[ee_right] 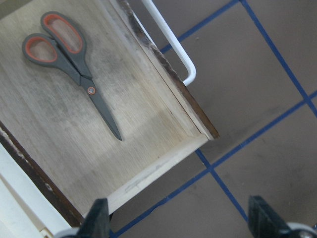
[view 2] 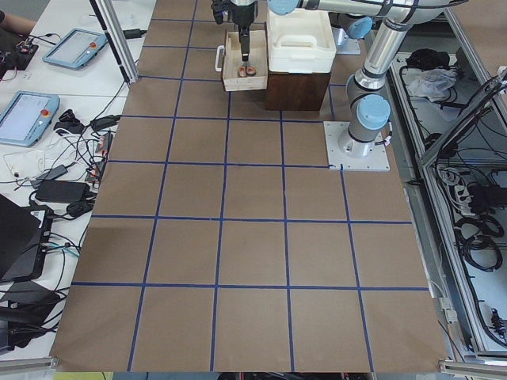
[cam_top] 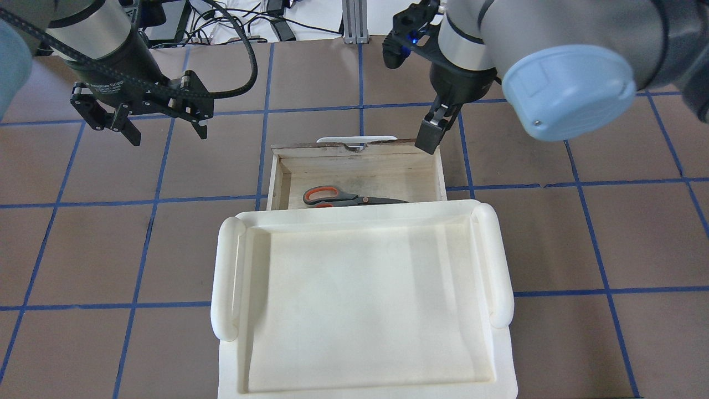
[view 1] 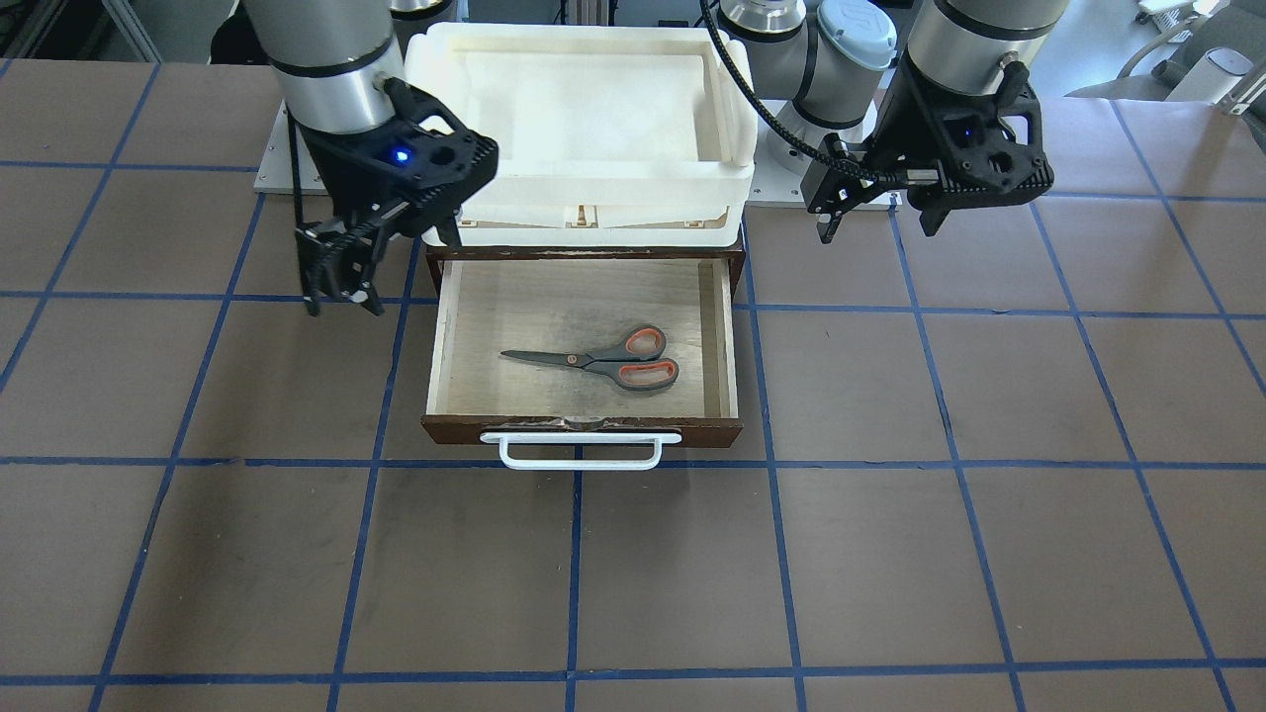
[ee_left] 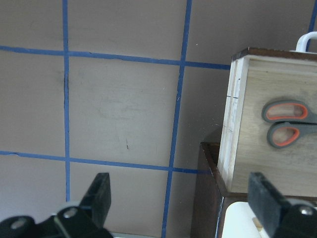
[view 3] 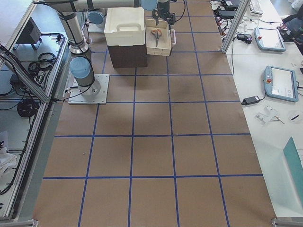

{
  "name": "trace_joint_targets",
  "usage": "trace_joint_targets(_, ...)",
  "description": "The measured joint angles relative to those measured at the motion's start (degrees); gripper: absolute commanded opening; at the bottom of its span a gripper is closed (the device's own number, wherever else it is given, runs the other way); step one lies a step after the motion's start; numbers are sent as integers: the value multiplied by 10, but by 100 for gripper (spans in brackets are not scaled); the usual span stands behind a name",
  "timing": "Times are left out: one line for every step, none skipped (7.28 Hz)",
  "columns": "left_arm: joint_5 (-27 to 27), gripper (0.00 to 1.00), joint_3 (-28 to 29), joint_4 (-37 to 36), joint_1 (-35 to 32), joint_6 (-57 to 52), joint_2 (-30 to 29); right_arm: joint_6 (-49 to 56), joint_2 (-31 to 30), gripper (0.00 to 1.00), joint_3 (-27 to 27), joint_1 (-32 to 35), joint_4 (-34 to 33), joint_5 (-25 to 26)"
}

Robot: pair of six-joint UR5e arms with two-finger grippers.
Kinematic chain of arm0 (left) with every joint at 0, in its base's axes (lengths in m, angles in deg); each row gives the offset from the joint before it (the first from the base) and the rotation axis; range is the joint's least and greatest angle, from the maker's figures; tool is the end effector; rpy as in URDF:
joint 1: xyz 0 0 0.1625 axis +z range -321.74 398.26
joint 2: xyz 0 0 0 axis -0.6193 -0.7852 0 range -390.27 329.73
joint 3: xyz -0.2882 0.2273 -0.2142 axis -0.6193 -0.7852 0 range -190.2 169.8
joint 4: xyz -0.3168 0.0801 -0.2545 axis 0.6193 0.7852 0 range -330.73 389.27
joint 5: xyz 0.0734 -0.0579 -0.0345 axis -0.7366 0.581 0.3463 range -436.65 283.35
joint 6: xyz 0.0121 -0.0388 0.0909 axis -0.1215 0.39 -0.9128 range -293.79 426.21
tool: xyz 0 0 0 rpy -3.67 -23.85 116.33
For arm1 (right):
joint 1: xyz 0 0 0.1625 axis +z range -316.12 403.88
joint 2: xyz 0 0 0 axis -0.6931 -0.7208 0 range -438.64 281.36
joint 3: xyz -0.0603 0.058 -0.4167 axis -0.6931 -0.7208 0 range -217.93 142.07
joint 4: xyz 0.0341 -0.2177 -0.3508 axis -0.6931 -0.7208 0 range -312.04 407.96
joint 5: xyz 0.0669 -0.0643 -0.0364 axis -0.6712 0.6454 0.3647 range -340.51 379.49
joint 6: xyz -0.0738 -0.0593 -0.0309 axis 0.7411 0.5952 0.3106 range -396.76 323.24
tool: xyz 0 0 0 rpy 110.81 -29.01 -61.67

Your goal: Put scissors in drawer and close it

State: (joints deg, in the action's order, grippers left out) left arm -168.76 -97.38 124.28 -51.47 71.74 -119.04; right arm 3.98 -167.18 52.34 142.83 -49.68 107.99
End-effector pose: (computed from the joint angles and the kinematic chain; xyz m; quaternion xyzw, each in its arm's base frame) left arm -0.1274 -0.4806 0.5139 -0.0503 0.9985 0.0075 0.0189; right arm 0.2139 -0.4850 0.4868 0.4202 -0.9059 0.0532 0.0016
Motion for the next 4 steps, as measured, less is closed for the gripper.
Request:
trace_joint_targets(0, 100, 0, 0, 0, -2, 0, -84, -25, 100, 0, -21, 24, -1)
trace_joint_targets(-2, 100, 0, 1, 0, -5, -1, -189, -44, 100, 1, -29, 46, -1)
trace_joint_targets(-3, 100, 0, 1, 0, -7, -2, -274, -54, 100, 1, -31, 57, 0)
trace_joint_targets(-3, 100, 0, 0, 0, -7, -2, -324, -61, 100, 1, -34, 58, -2)
